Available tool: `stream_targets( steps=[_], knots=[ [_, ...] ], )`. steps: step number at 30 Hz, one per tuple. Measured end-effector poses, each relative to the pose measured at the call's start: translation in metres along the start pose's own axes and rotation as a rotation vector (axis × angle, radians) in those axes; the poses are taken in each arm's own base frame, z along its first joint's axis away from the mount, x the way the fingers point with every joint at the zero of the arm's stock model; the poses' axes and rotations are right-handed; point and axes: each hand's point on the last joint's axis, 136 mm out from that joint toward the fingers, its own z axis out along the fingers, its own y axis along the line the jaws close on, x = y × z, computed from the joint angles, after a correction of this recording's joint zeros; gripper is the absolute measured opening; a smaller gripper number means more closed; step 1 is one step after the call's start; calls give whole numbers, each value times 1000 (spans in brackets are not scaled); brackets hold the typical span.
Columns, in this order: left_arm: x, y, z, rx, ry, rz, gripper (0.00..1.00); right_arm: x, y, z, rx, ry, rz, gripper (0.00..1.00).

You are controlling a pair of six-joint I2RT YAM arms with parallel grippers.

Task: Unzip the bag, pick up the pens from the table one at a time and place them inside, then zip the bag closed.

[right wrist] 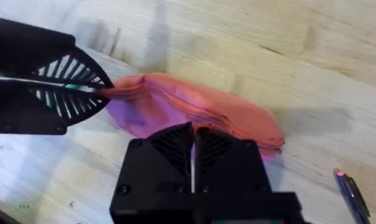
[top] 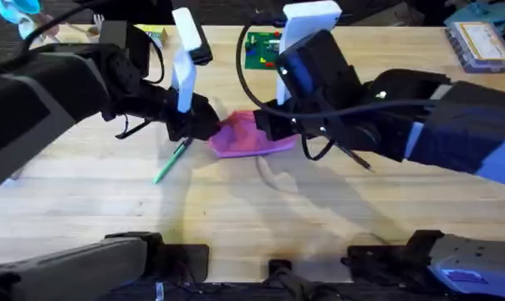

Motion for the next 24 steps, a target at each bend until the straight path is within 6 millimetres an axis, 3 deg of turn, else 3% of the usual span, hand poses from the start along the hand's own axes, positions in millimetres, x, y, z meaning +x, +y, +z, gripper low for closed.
stream_targets(
  steps=[10,14,15,24],
  knots=[
    [0,0,0,-1,2,0,42,-4,3,7,-6,-20,16,30],
    [1,0,0,-2,4,0,42,-10,19,9,-64,-44,19,30],
    [1,0,0,-2,4,0,42,-6,33,8,-109,-34,16,30],
    [1,0,0,0,3,-1,42,-7,47,6,-162,-38,24,31]
  ],
)
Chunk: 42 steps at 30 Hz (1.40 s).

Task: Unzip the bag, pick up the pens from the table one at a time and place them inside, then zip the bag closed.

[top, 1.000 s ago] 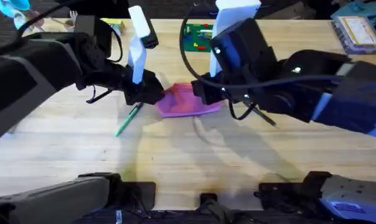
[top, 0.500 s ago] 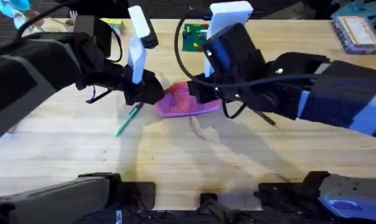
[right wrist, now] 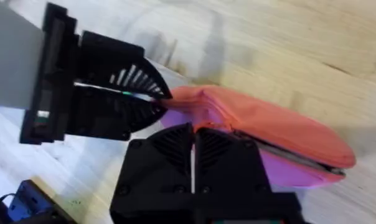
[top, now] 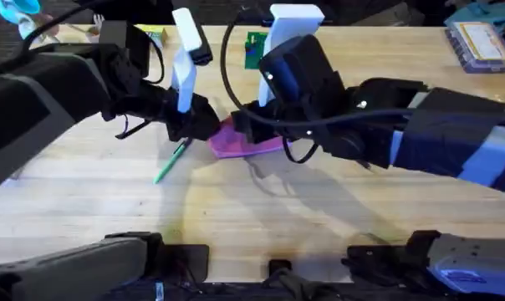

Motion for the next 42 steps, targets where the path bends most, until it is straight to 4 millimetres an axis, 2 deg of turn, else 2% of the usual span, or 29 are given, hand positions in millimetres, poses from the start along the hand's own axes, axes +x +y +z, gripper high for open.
stream_targets(
  steps=[8,19,29,42],
  knots=[
    [0,-1,0,2,0,-2,42,4,14,10,-35,-1,-10,28],
    [1,0,0,0,4,-3,42,-4,25,10,-78,-37,-13,30],
    [5,3,-1,-13,21,-5,42,1,40,10,-165,-5,-16,29],
    [4,4,-1,-19,20,-1,42,4,38,10,-168,14,-11,29]
  ],
)
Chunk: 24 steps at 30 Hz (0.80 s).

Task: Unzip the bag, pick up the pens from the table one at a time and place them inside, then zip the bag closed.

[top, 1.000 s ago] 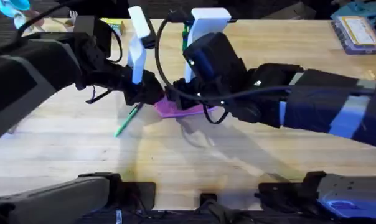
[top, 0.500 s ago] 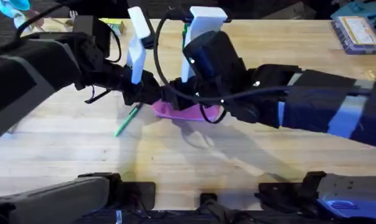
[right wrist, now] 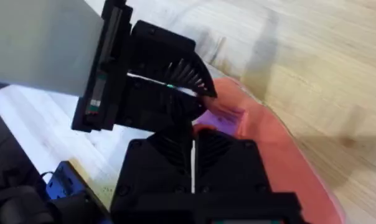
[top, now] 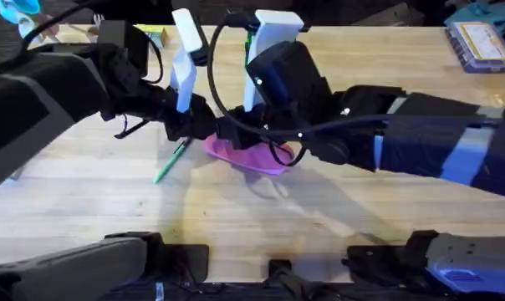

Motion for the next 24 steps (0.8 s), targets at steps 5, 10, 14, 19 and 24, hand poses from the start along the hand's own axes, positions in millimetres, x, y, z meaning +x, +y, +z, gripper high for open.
stream_targets(
  steps=[5,10,14,19,24],
  knots=[
    [0,0,0,-1,-1,1,42,-7,-3,0,5,-22,3,29],
    [-1,1,0,-3,-2,3,42,-12,-5,-1,7,-40,3,29],
    [-1,2,0,-7,-3,6,42,-17,-9,2,8,-57,9,29],
    [-1,2,0,-7,-2,6,42,-15,-11,11,9,-56,10,29],
    [-1,2,0,-7,-3,6,42,-16,-10,13,1,-61,13,29]
  ],
)
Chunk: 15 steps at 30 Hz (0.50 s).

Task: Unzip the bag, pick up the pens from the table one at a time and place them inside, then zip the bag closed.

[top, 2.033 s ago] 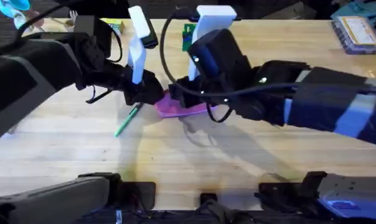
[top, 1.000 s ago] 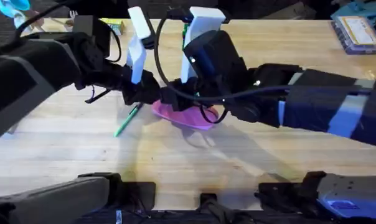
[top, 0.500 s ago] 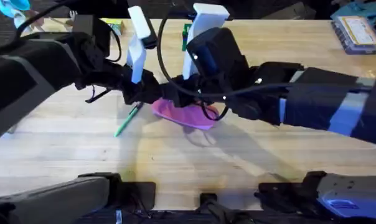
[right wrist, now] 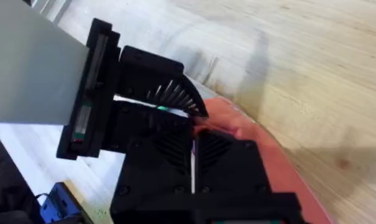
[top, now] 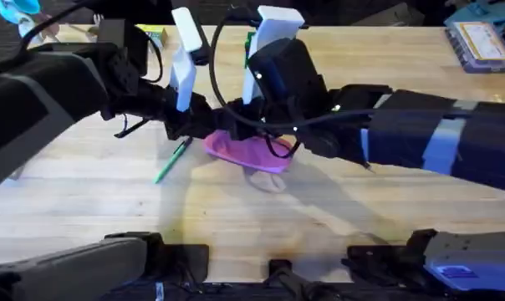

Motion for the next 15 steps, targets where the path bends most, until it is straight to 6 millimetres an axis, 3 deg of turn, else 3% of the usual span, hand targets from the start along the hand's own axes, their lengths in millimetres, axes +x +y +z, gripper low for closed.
stream_targets(
  steps=[7,8,14,15],
  knots=[
    [2,2,0,-8,11,-1,42,-3,1,0,-8,-14,2,36],
    [2,2,0,-8,11,0,42,-2,1,0,-8,-8,3,111],
    [2,-1,0,4,10,2,42,-11,-4,-16,19,-6,-16,944],
    [2,-1,0,3,9,2,42,-10,-5,-21,19,4,-14,982]
  ],
)
